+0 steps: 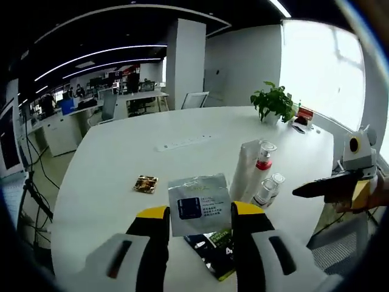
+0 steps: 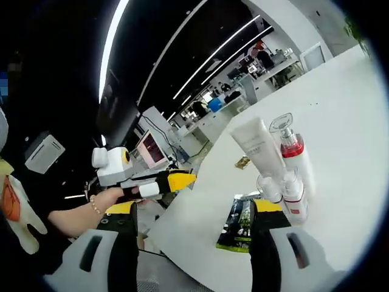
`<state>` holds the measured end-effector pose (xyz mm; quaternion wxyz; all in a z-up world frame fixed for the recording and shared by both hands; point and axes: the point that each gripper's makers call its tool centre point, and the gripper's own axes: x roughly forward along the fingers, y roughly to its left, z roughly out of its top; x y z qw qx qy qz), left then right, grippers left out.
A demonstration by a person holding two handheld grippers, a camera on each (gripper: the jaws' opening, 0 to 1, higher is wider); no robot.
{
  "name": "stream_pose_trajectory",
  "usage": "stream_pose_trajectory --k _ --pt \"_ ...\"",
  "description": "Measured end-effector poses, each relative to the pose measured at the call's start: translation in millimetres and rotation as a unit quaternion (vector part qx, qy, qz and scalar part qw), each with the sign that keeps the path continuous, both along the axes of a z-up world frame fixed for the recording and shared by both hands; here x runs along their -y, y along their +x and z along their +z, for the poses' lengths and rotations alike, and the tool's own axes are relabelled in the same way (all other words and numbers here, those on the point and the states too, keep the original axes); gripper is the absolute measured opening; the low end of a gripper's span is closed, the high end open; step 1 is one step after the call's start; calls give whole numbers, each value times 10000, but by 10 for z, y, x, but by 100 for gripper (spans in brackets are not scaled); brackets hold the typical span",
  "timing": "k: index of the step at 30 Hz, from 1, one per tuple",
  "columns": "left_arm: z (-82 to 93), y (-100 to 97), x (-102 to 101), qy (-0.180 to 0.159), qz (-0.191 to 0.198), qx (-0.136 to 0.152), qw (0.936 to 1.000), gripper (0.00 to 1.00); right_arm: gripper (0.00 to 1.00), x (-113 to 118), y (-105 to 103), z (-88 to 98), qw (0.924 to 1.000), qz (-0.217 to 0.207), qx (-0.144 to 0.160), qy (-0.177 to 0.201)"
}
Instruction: Arrange the skincare products in the storage area until every visible bottle or jar stands upright without overlapping.
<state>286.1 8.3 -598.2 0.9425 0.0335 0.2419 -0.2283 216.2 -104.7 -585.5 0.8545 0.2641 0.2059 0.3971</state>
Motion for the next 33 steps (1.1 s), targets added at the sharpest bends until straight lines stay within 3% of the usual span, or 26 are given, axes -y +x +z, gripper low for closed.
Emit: stream_pose_trajectory --k 6,13,17,24,33 --pt "40 -234 10 -143 51 17 9999 38 53 -131 96 90 9998 -36 138 117" --pt "38 -403 1 -147 48 -31 9999 38 40 -361 179 148 9994 200 182 235" --pt "97 -421 -9 -251 126 10 9996 38 37 -482 220 184 9989 314 202 285" --pt "187 -458 70 -149 -15 179 9997 38 30 -622 294 230 9984 388 148 389" --pt "211 -484 120 -132 -137 226 9996 38 19 -661 342 195 9987 350 22 369"
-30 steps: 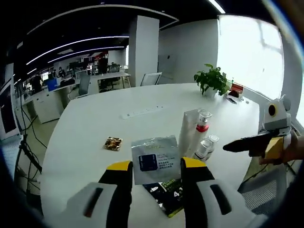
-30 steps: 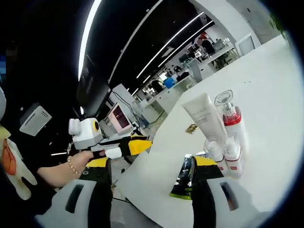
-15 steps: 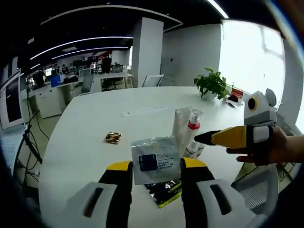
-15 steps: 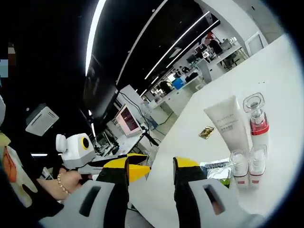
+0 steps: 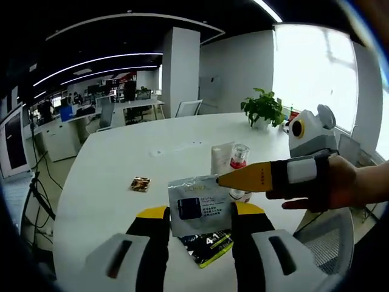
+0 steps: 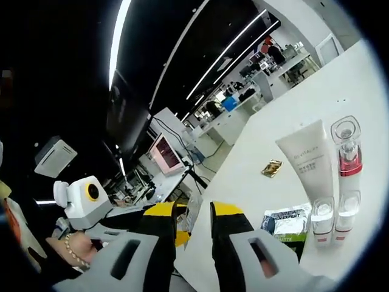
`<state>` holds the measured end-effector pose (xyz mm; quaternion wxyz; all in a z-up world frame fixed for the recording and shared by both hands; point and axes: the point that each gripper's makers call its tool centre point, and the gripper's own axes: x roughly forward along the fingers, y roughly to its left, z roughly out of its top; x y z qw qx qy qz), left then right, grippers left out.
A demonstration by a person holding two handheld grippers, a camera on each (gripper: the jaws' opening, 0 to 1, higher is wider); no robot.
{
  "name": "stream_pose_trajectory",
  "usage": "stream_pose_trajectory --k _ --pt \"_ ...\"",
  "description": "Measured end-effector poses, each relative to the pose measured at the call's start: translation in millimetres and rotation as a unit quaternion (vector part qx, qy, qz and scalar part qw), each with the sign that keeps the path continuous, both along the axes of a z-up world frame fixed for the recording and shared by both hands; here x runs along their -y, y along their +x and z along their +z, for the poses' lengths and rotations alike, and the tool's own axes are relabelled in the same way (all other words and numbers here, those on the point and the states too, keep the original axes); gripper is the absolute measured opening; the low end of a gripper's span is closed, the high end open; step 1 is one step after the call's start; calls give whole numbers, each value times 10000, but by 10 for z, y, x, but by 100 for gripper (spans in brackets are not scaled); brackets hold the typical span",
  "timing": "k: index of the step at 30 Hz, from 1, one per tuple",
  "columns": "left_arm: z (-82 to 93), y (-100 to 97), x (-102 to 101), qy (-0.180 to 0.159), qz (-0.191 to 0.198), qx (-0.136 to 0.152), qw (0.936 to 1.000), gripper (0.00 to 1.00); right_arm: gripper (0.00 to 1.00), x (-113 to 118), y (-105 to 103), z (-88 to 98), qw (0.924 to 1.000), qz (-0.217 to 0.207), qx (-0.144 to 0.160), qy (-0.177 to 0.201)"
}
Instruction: Arrange the skincare products in the storage area until every visible bottle or jar stands upright without overlapping.
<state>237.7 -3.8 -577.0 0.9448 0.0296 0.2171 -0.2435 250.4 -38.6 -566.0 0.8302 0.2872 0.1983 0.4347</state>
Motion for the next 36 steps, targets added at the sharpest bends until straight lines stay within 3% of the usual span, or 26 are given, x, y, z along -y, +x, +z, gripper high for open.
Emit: stream_pose_trajectory --k 7,11,21,25,32,36 --pt "37 8 -5 -33 -7 34 10000 39 12 0 26 -26 10000 -20 -52 -19" --pt "45 7 6 -47 -18 29 10000 39 2 -8 43 -5 10000 -39 -60 51" --pt "71 12 20 -237 -18 -14 9997 38 1 9 48 63 9995 -20 -59 303" --pt "29 -23 54 -416 -104 -280 9987 35 1 50 77 65 9994 -89 -116 319" --pt "68 -35 47 -760 -187 -396 9961 38 1 115 107 105 9988 -135 -153 448" --pt "49 -10 -54 -928 -188 -495 9943 39 1 117 78 117 9987 -122 -170 463"
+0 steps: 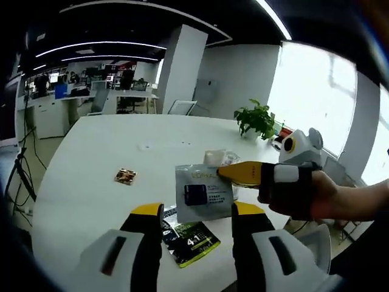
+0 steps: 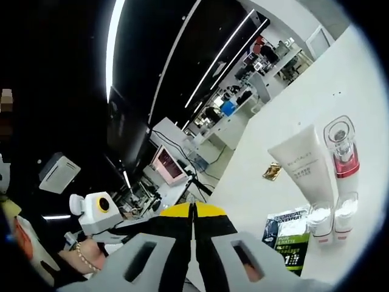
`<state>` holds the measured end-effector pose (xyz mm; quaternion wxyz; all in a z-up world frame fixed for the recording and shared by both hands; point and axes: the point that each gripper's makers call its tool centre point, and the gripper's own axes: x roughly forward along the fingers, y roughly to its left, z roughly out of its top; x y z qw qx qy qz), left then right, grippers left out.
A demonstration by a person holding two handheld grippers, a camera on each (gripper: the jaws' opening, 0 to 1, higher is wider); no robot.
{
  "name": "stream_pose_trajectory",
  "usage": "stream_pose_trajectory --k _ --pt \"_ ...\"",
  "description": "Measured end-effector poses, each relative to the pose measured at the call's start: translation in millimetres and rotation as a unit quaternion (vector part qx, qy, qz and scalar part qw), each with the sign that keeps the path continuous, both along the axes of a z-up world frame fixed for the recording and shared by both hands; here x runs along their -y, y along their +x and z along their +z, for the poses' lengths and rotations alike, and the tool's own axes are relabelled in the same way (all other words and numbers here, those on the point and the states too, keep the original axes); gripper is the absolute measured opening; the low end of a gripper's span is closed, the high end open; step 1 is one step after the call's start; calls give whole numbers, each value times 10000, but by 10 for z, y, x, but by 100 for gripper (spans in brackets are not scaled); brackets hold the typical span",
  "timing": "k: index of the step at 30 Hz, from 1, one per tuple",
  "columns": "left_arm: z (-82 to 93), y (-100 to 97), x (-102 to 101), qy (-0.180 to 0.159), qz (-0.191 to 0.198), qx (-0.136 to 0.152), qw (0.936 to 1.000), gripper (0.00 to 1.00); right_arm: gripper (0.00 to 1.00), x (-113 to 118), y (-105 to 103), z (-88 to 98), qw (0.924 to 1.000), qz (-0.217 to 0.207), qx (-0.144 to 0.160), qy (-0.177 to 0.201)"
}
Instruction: Arrange the skincare products in the storage area until every visible bottle or jar stands upright without overlapping.
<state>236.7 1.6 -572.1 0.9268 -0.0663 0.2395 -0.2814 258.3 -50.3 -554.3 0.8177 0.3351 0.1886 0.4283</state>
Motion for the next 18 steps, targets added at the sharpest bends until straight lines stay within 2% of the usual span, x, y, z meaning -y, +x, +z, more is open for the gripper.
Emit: stream_pose_trajectory --k 3,6,8,10,11,14,17,18 --pt "-31 7 -57 -54 8 -64 10000 38 1 -2 -24 17 10000 6 -26 53" --pt "-56 -30 -48 -303 -127 -214 9992 35 1 -16 -49 43 9999 43 -39 125" --pt "-48 -97 42 -797 -346 -416 9954 33 1 -30 -69 54 9999 89 -40 143" --pt "-66 -103 33 -1478 -271 -716 9860 31 1 -48 -92 66 9997 148 -56 192" --pt "-83 -99 -8 -1593 -329 -674 9844 28 1 -55 -99 68 9996 164 -65 200" --pt "-89 -144 -24 -1508 -415 -614 9858 16 1 -76 -121 70 9995 233 -84 201" --pt "-73 -141 -57 -1892 -336 -707 9788 11 1 -94 -125 79 9993 262 -112 243" --pt "-84 -141 -76 -1860 -327 -701 9795 9 1 -99 -121 78 9993 259 -119 243"
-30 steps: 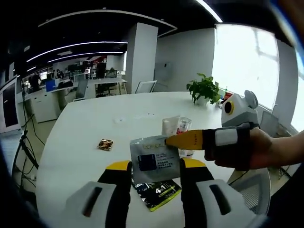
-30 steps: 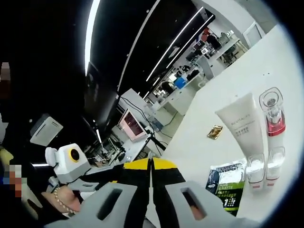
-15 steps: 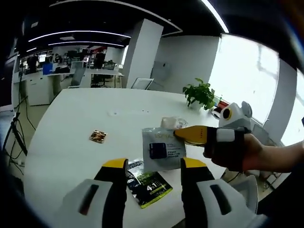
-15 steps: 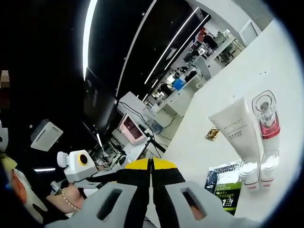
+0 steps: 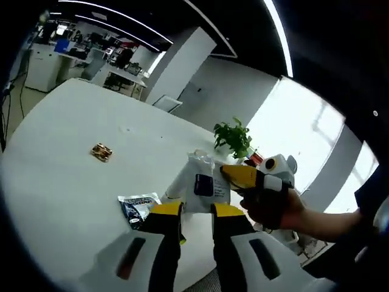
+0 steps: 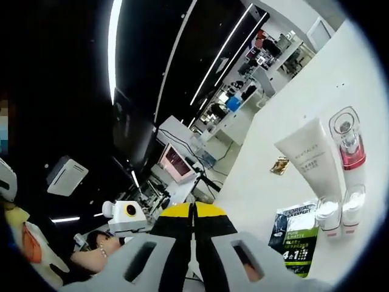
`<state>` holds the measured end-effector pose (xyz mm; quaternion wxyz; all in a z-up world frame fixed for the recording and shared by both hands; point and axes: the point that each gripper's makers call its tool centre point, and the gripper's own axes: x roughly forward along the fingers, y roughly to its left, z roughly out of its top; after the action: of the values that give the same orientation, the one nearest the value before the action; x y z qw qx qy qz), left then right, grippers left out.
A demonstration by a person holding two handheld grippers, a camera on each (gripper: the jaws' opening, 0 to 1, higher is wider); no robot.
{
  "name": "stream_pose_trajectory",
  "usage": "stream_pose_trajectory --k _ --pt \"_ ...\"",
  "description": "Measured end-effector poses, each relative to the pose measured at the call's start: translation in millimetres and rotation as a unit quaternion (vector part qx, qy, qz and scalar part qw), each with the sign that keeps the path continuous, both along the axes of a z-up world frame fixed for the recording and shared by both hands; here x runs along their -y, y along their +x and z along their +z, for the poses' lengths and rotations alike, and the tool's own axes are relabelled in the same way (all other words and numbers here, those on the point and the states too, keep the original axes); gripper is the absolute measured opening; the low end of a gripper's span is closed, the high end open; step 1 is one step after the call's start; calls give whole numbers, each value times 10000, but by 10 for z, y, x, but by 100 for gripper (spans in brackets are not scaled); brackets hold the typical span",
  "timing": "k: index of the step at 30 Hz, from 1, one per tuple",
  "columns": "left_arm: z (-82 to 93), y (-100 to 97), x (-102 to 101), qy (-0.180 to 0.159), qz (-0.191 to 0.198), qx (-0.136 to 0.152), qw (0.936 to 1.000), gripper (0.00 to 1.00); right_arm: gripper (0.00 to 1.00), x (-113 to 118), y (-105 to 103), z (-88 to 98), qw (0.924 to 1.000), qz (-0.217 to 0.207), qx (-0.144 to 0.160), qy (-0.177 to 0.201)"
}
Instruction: Arrange the skincare products in the storage area until every visible bottle or jar stands upright without overlapping.
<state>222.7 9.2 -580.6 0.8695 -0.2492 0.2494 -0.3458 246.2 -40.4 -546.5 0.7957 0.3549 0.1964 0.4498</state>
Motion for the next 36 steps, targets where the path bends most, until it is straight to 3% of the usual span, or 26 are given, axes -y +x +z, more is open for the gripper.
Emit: stream_pose_trajectory --k 15,19,24,31,36 --pt "-14 -72 -227 -85 390 -17 9992 0 1 -205 -39 -99 9994 180 -27 -302" --pt "-84 -84 -304 -73 504 -154 9986 0 1 -266 -47 -211 9973 244 -39 -698" --pt "-177 -120 -350 -301 682 -439 9963 0 1 -310 -6 -363 9939 196 -141 -1077" --pt "-339 -133 -438 -268 842 -640 9940 0 1 -406 -15 -488 9902 250 -163 -1368" --pt "-453 -160 -454 -102 922 -818 9923 0 1 -443 4 -657 9829 320 -130 -1808"
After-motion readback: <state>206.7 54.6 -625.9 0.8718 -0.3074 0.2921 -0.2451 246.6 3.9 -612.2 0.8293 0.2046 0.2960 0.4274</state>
